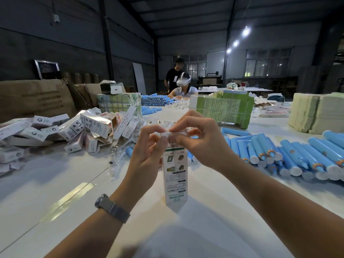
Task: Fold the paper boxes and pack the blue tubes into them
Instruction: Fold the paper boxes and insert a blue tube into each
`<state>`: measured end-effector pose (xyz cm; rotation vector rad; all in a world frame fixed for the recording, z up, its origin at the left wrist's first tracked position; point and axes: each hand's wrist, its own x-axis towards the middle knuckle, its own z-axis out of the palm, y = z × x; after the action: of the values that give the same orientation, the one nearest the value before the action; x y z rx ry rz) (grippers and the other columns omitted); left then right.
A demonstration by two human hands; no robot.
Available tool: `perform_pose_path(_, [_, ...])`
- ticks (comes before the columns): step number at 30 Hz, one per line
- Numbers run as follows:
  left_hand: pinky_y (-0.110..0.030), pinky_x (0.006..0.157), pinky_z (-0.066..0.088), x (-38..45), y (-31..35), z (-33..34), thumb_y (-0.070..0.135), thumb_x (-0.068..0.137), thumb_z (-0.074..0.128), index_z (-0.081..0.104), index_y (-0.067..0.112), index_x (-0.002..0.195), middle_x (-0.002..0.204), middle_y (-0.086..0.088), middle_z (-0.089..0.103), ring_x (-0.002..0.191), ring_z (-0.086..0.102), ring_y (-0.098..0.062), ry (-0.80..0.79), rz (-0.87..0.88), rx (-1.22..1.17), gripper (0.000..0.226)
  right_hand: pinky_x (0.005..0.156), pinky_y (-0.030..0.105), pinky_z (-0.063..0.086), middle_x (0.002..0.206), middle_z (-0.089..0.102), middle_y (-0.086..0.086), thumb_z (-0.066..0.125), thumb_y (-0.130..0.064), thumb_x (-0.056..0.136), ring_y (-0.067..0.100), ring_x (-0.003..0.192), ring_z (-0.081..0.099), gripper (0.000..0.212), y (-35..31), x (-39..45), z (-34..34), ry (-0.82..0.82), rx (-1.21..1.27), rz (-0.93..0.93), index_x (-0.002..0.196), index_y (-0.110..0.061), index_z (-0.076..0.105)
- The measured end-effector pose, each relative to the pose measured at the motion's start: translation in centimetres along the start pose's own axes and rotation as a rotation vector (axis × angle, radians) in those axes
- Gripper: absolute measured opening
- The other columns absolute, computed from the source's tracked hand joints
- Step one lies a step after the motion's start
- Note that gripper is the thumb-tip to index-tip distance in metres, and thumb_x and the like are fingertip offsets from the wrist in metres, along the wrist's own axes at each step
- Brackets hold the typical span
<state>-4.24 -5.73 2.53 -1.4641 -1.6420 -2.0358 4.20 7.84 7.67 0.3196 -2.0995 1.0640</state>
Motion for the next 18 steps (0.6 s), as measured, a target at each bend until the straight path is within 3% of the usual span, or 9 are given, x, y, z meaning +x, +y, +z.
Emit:
perform_pose_path(5, [-0.037,0.055,0.055,-0.2,0.4,0.4,0.038,0.094,0.049,0.053,0.045,0.089,0.085,0.002,0.065,0.071,0.065,-0.018,0.087,0.049,0.03,0.01,0.067,0.026,0.054,0.093,0.06,-0.002,0.075,-0.011,0.084,0.009,0.089,0.059,0.005,-0.5,-0.1,0.2,-0.049,-0.062,-0.059,0.086,-0.013,0.071])
perform_pose_path(7, [-0.04,0.054,0.056,-0.1,0.4,0.5,0.042,0.091,0.047,0.052,0.044,0.087,0.081,0.002,0.062,0.069,0.064,-0.021,0.094,0.069,0.05,0.007,0.066,0.032,0.053,0.089,0.059,-0.001,0.076,-0.011,0.084,0.011,0.086,0.059,0.005,-0.5,-0.1,0.3,-0.034,-0.102,-0.08,0.086,-0.011,0.071])
perform_pose_path(10, [-0.036,0.056,0.057,-0.1,0.3,0.6,0.042,0.091,0.046,0.052,0.045,0.087,0.081,0.008,0.063,0.071,0.065,-0.012,0.085,0.086,0.054,0.007,0.065,0.038,0.049,0.083,0.059,0.0,0.078,-0.008,0.082,0.013,0.078,0.057,0.005,-0.6,0.0,0.4,-0.003,-0.134,-0.103,0.082,-0.009,0.072])
perform_pose_path(15, [-0.024,0.056,0.052,-0.2,-0.5,0.7,0.027,0.1,0.045,0.046,0.03,0.106,0.085,0.009,0.067,0.074,0.068,-0.012,0.033,0.069,0.032,0.006,0.062,0.027,0.049,0.085,0.058,0.002,0.076,-0.005,0.083,0.008,0.078,0.056,0.006,-0.3,0.0,0.2,0.005,-0.124,-0.063,0.083,-0.01,0.072])
perform_pose_path(18, [-0.029,0.059,0.055,-0.3,-0.7,0.6,0.03,0.1,0.046,0.044,0.026,0.115,0.09,0.003,0.069,0.078,0.07,-0.018,0.009,0.073,0.027,0.016,0.066,0.034,0.049,0.085,0.057,-0.001,0.075,-0.013,0.085,0.013,0.081,0.056,0.005,-0.1,0.0,0.2,0.011,-0.208,-0.095,0.088,-0.016,0.073])
